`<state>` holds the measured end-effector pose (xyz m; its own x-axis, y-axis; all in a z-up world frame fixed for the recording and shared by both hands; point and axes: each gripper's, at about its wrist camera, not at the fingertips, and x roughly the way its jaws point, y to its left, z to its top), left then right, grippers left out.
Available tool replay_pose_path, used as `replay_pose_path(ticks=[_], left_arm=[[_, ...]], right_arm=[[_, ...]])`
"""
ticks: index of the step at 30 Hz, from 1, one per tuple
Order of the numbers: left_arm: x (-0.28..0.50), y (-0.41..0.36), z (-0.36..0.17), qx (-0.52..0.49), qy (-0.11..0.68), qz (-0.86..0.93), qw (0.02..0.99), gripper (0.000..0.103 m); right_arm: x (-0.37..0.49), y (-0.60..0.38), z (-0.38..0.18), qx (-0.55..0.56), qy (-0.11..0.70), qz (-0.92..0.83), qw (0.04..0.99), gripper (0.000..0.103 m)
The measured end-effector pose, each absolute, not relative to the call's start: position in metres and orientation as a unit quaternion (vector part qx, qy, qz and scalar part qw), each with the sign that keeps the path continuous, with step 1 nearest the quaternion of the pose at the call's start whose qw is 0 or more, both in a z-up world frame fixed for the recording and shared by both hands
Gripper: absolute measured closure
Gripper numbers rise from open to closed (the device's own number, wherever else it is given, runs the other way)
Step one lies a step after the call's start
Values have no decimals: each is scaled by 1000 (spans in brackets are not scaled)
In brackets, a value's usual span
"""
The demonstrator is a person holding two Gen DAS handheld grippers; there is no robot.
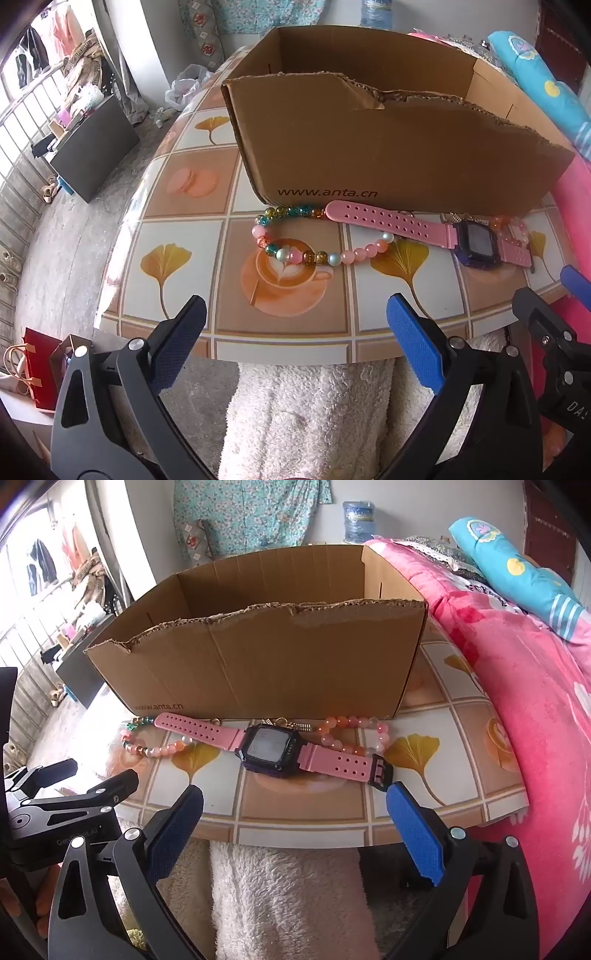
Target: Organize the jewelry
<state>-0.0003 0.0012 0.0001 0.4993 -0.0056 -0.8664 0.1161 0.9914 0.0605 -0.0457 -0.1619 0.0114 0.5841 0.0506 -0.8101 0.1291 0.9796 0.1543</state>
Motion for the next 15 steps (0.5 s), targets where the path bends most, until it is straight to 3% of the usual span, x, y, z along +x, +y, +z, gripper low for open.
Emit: replay_pose_path(ticks=[15], left_arm=[[3, 0, -5, 60, 506, -36, 860, 9]], right_arm=[[-42, -165, 9, 95, 463, -32, 881, 6]])
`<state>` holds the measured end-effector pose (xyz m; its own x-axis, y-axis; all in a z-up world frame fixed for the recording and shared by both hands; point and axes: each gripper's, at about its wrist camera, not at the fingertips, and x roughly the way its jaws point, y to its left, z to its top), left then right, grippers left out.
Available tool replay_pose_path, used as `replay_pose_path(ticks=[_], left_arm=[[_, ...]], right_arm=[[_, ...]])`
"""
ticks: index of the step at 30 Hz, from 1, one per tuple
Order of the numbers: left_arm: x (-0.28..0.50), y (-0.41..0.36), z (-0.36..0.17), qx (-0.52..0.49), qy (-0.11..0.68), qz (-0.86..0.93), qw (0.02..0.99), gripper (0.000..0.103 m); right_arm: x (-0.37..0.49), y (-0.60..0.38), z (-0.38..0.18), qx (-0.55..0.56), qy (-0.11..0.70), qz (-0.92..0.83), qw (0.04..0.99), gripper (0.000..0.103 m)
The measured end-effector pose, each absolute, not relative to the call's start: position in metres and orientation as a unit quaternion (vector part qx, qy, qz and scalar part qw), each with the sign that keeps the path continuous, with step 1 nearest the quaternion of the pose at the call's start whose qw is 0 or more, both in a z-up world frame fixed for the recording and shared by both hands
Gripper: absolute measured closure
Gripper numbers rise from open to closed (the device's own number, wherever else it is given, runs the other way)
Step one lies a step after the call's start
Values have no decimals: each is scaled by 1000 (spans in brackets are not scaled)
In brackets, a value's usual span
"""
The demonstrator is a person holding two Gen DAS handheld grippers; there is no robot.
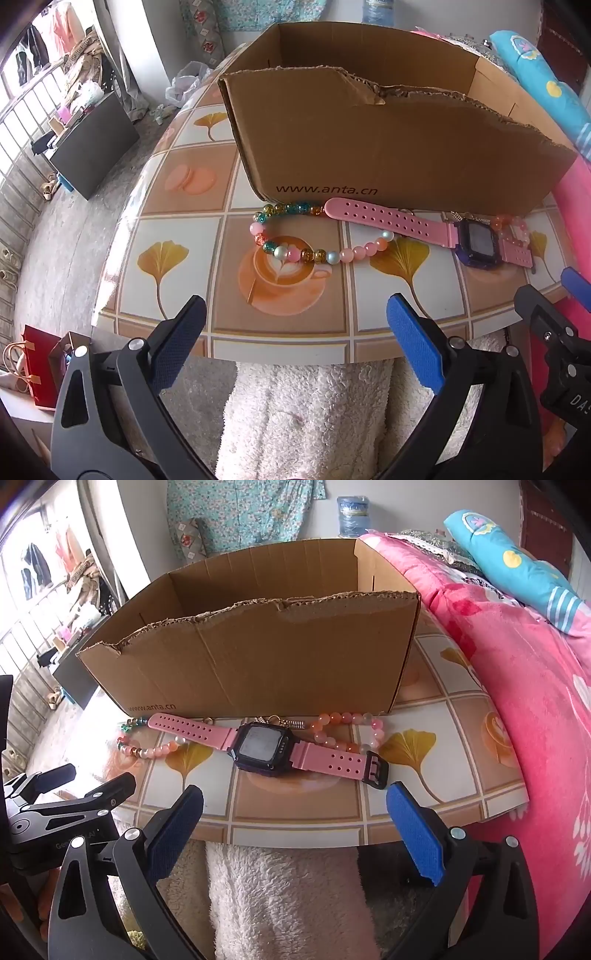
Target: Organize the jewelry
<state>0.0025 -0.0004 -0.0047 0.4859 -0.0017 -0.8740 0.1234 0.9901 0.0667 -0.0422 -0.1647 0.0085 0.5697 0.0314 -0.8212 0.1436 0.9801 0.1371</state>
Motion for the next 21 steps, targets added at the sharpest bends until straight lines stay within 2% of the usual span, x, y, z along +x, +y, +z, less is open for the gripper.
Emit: replay_pose_path(ticks=[21], left_arm=[[0, 0, -7, 59, 504, -32, 861, 9]], right_arm=[[-42, -164, 17, 91, 457, -34, 884, 6]])
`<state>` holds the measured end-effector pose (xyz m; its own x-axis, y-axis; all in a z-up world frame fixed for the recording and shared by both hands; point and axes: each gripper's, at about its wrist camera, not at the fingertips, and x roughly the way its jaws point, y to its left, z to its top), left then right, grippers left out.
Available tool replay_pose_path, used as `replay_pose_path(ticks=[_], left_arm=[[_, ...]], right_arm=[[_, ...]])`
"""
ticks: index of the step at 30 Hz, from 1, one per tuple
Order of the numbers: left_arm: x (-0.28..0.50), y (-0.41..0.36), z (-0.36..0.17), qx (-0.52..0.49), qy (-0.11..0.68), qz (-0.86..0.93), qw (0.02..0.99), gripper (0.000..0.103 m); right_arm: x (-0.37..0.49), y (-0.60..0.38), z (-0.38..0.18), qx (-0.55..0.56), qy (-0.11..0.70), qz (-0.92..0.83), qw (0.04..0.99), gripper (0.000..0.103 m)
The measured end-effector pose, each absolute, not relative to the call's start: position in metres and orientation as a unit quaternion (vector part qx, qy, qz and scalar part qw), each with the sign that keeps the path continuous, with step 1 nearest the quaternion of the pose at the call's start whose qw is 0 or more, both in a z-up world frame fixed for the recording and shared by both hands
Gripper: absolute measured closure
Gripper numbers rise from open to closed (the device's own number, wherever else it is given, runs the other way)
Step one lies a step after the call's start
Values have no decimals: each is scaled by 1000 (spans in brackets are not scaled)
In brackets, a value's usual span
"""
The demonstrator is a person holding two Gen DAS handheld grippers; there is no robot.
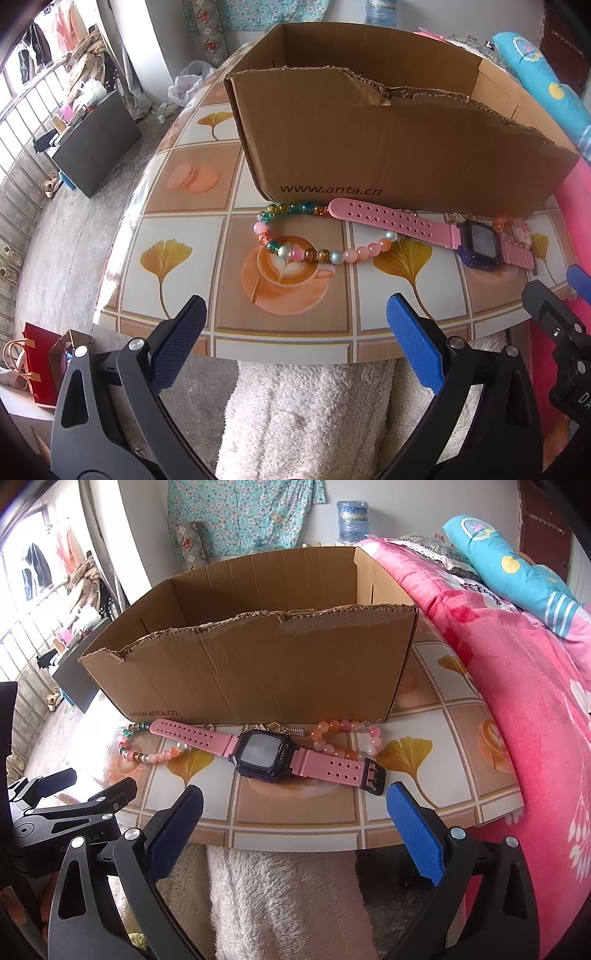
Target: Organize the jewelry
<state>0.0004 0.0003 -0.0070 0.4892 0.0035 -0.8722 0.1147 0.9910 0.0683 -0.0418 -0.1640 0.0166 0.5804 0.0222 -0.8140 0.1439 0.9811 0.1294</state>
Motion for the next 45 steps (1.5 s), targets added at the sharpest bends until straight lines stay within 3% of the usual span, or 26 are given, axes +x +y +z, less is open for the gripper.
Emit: replay_pose_path(ticks=[45], left_arm=[[3, 8, -11, 58, 506, -24, 860, 9]], right_arm=[[-40, -164, 21, 87, 454, -35, 886, 6]])
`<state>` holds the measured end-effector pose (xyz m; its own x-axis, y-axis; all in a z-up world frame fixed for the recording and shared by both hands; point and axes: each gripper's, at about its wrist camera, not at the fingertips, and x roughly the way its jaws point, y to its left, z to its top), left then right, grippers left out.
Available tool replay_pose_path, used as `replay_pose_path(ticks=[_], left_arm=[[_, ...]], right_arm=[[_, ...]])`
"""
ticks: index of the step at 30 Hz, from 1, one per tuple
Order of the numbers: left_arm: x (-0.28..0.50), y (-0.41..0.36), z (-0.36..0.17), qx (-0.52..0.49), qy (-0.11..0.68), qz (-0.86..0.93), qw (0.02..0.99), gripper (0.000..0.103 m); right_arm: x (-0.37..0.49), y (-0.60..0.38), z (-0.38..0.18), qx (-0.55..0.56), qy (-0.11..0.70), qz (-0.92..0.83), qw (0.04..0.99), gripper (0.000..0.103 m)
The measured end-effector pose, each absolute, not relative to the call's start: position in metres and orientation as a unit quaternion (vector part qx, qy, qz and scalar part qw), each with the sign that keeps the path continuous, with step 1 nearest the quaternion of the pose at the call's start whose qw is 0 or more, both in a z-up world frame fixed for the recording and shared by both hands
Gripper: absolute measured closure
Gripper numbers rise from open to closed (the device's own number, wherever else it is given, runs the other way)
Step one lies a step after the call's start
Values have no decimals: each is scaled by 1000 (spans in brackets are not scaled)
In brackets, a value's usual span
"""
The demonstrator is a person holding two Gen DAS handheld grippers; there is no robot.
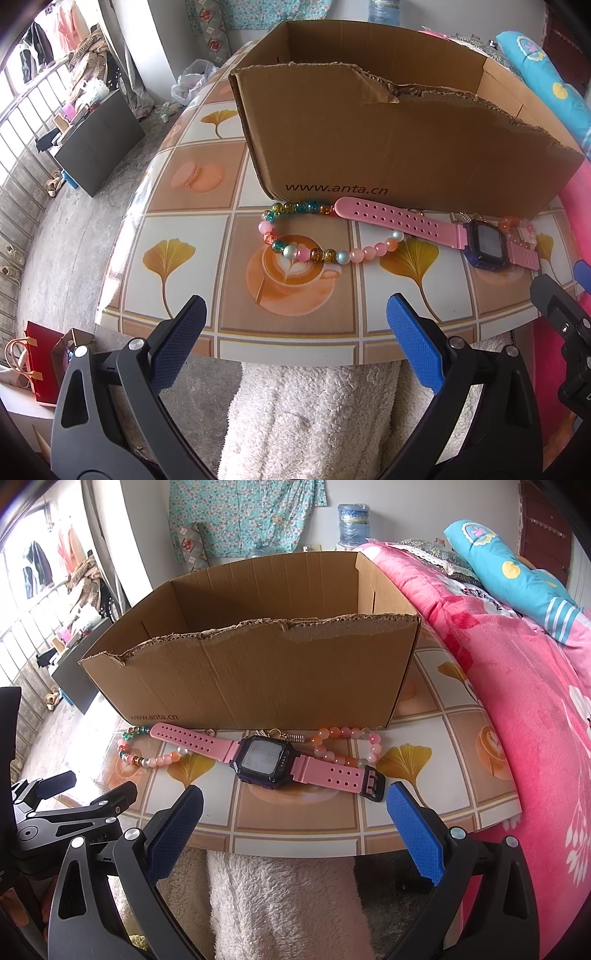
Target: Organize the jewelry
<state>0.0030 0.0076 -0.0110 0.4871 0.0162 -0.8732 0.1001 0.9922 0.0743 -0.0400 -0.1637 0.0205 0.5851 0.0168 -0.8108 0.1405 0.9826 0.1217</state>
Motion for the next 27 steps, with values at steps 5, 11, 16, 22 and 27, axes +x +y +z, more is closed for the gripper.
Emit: replay_pose_path(ticks=[5, 11, 16, 22, 27], left_arm=[[3, 7, -12, 58, 505, -24, 861, 9], [3, 7, -12, 58, 505, -24, 861, 9], [3, 8, -12, 59, 505, -23, 861, 9], [0, 21, -9, 52, 494, -19, 868, 9], [-8, 49, -6, 40, 473, -13, 880, 9]], right_arm=[[-39, -164, 21, 86, 453, -34, 887, 6], [-39, -163, 22, 83, 452, -34, 887, 6], [-38, -163, 22, 82, 452, -34, 888, 6], [-39, -161, 23, 75, 449, -34, 889, 6], [-41, -155, 30, 66, 431, -14, 900, 6]])
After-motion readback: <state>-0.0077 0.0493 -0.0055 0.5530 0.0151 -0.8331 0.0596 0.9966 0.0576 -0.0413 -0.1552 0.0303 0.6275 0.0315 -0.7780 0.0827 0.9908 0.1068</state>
